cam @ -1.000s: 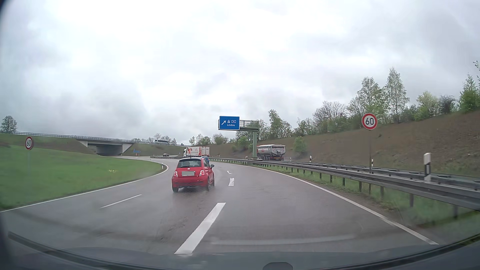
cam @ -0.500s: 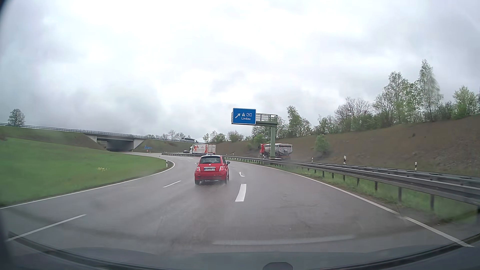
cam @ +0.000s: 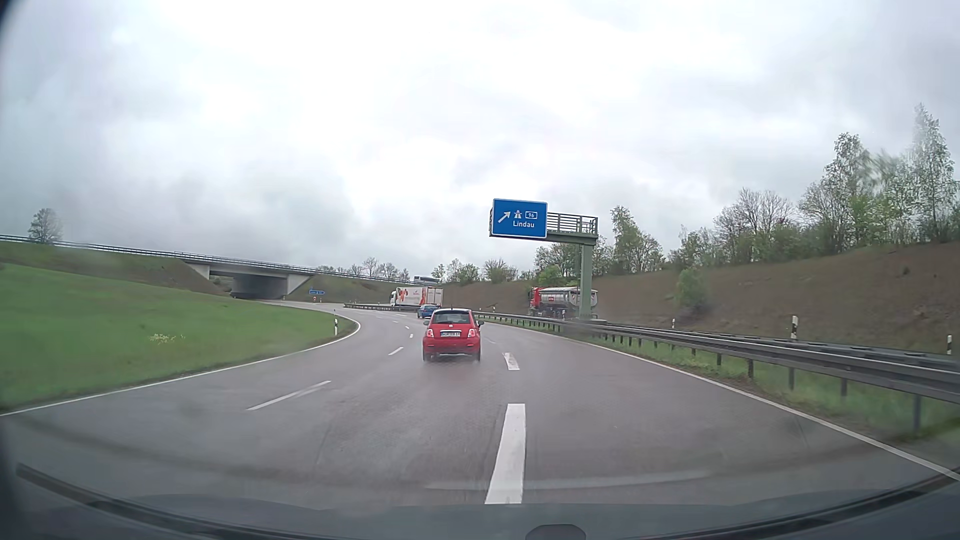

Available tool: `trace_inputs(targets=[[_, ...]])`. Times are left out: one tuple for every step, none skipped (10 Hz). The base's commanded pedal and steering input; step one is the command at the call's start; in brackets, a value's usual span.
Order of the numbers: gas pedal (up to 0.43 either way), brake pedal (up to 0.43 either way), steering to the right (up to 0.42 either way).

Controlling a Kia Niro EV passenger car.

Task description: Follow the waypoints while adhering to traffic rules and regulations

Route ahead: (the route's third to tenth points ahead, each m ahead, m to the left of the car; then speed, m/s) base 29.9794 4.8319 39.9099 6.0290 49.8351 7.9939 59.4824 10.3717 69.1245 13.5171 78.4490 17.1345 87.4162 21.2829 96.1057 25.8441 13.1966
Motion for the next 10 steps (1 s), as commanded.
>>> trace_inputs(targets=[[0.319, 0.000, -0.029], [0.319, 0.000, -0.026], [0.319, 0.000, -0.024], [0.319, 0.000, -0.023], [0.319, 0.000, -0.023], [0.319, 0.000, -0.023], [0.319, 0.000, -0.023], [0.319, 0.000, -0.023], [0.319, 0.000, -0.022], [0.319, 0.000, -0.023]])
